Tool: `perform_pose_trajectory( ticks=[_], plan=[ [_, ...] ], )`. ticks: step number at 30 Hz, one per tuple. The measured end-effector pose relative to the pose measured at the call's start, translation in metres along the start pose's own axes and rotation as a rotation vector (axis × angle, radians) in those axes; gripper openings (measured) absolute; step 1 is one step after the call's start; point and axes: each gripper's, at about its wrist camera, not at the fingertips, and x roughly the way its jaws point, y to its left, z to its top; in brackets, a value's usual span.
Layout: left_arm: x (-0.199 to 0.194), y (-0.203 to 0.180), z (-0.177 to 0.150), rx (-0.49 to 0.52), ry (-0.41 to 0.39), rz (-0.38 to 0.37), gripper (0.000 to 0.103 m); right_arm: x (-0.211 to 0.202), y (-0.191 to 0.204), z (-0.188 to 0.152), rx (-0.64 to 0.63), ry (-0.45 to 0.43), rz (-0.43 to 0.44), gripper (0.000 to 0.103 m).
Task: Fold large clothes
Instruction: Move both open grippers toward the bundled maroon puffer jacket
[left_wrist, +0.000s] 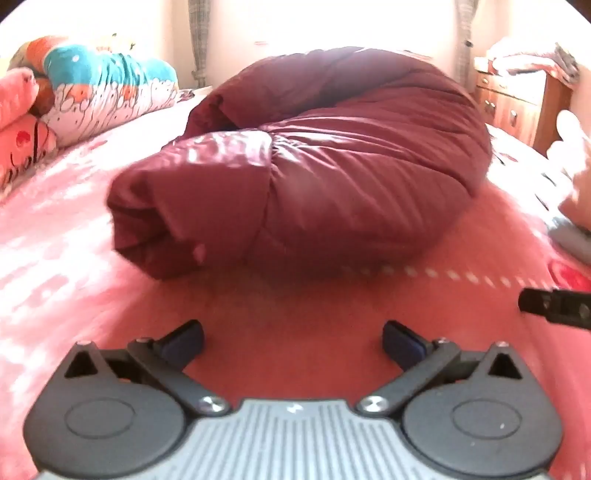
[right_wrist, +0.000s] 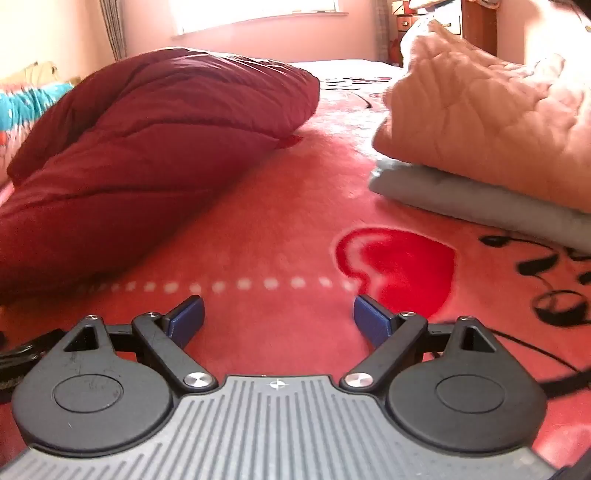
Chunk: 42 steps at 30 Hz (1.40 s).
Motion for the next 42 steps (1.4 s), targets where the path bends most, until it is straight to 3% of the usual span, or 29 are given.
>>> perform_pose_trajectory(
  ticks=[5,8,15,24,31,42],
  plan=[
    [-0.029,0.01,0.008,-0.03,-0.041,-0.068,0.102,-0.033,0.008,-0.011,-0.031,0.014,-0.037,0.103],
    [-0.051,0.018,0.012,-0.035,-0.087,-0.066,0.102,-0.042,0.01,-0.005,-0.011,0.007,-0.042,0.103],
    [-0.101,0.034,0.021,0.021,-0.205,-0.04,0.102,-0.096,0.025,0.004,-0.061,-0.092,-0.067,0.103],
    [-0.17,0.053,0.023,0.012,-0.3,-0.071,0.102,-0.155,0.045,0.025,-0.096,-0.213,-0.058,0.103],
    [-0.212,0.066,0.04,-0.032,-0.343,-0.07,0.102,-0.16,0.047,0.036,-0.101,-0.272,-0.019,0.103],
    [-0.243,0.084,0.047,-0.067,-0.384,-0.103,0.102,-0.175,0.043,0.046,-0.116,-0.348,-0.001,0.103]
  ],
)
